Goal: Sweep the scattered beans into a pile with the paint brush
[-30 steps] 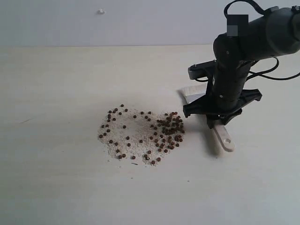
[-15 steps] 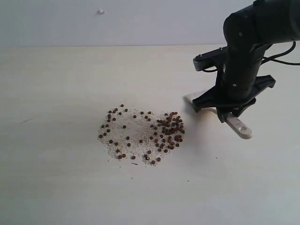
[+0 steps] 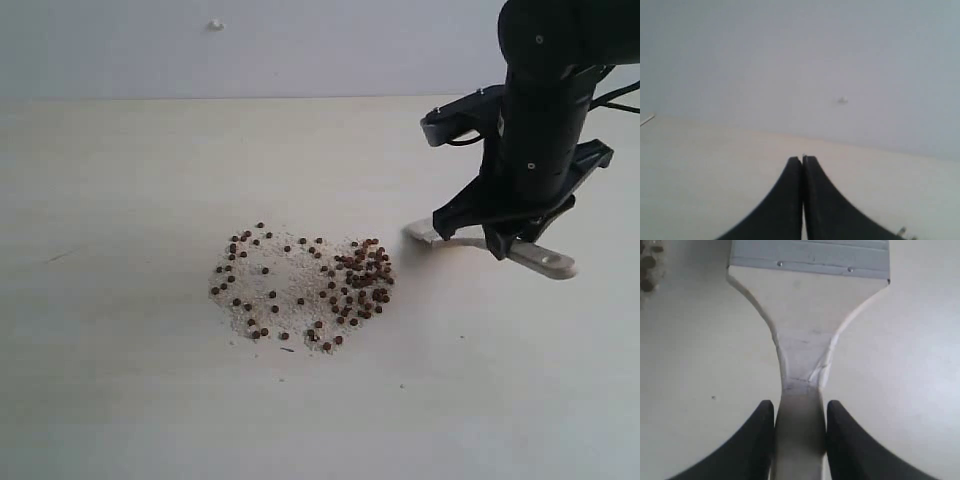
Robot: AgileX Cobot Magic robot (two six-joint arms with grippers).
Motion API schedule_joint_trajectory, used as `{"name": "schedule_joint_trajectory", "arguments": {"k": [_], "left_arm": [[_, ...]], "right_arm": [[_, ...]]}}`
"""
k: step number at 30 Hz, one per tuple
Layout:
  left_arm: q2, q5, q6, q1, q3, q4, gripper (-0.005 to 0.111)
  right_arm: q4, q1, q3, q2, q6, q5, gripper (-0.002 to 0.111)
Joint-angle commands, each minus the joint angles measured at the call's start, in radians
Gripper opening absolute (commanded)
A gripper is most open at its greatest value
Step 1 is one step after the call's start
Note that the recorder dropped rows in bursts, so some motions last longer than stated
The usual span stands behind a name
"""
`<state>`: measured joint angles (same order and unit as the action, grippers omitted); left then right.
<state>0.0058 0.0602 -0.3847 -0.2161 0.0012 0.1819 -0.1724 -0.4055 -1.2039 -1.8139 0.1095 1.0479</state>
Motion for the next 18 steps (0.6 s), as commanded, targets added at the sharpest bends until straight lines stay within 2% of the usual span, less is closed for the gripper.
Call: {"name": "schedule_joint_trajectory", "arguments": {"k": [1, 3, 7, 11, 15, 18], "left_arm": [[-0.006, -0.318, -0.067, -0.006, -0.001, -0.002, 0.0], [-0.006, -0.455, -0.064, -0.006, -0.001, 0.031, 0.0], [-0.006, -0.69, -0.011, -0.006, -0.001, 0.283, 0.0], [0.04, -0.726, 0.016, -0.003, -0.014, 0.411, 0.0], [0.222, -0.781, 0.008, -0.003, -0.028, 0.436, 0.001], [0.419, -0.887, 0.021, -0.003, -0.038, 0.499, 0.013]], "right_arm": [[0.006, 0.0, -0.04, 0.02, -0.048, 0.08, 0.0], [0.014, 0.0, -0.07, 0.02, -0.07, 0.123, 0.0], [0.025, 0.0, -0.117, 0.02, -0.081, 0.158, 0.0], [0.026, 0.0, -0.149, 0.02, -0.09, 0.16, 0.0], [0.056, 0.0, -0.194, 0.02, -0.11, 0.173, 0.0], [0.087, 0.0, -0.214, 0.02, -0.11, 0.173, 0.0]]}}
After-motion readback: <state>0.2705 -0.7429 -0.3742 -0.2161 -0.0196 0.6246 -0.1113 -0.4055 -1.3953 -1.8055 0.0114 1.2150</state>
